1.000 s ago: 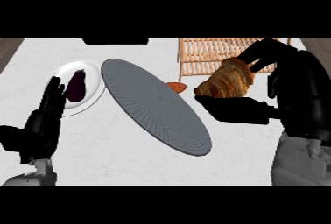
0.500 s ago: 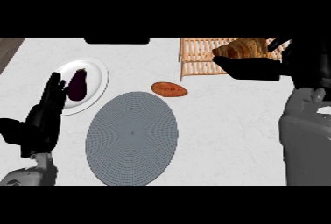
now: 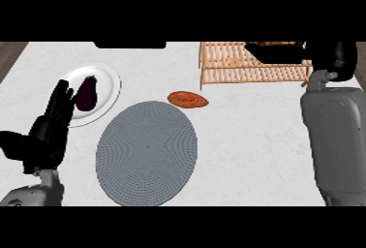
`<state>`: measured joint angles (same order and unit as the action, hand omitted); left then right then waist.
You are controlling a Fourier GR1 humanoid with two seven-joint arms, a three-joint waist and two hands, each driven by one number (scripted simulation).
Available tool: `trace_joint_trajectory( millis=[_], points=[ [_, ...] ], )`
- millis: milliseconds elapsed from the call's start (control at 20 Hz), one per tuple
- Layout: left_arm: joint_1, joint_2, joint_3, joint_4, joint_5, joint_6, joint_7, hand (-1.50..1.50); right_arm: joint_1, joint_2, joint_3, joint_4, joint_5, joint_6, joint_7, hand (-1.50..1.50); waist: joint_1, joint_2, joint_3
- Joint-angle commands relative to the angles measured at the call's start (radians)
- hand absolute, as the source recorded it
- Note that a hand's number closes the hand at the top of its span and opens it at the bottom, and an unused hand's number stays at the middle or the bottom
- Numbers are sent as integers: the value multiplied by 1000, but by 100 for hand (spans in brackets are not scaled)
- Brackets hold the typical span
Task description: Pick the croissant from the placemat and place it in the tiered shelf
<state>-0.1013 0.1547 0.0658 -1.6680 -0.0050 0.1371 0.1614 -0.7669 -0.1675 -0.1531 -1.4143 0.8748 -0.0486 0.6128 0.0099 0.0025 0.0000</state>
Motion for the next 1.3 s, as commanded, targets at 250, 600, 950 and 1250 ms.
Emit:
trace_joint_trajectory(
  millis=[250,600,950,1250],
  points=[
    [-28,-2,7,-16,-17,6,28,0,-157,-21,-46,390,-18,-192,-191,150,3,1,0],
    [-3,-4,13,6,-4,-19,-9,0,-219,-37,-167,572,-119,-306,-279,150,5,2,0],
    [29,-2,5,-69,2,-32,23,0,-319,-73,-214,850,-176,-349,-448,-150,25,7,1],
    [14,-43,-15,18,-33,-8,-41,0,-331,-57,-239,881,-247,-362,-555,-150,15,6,0]
  ],
)
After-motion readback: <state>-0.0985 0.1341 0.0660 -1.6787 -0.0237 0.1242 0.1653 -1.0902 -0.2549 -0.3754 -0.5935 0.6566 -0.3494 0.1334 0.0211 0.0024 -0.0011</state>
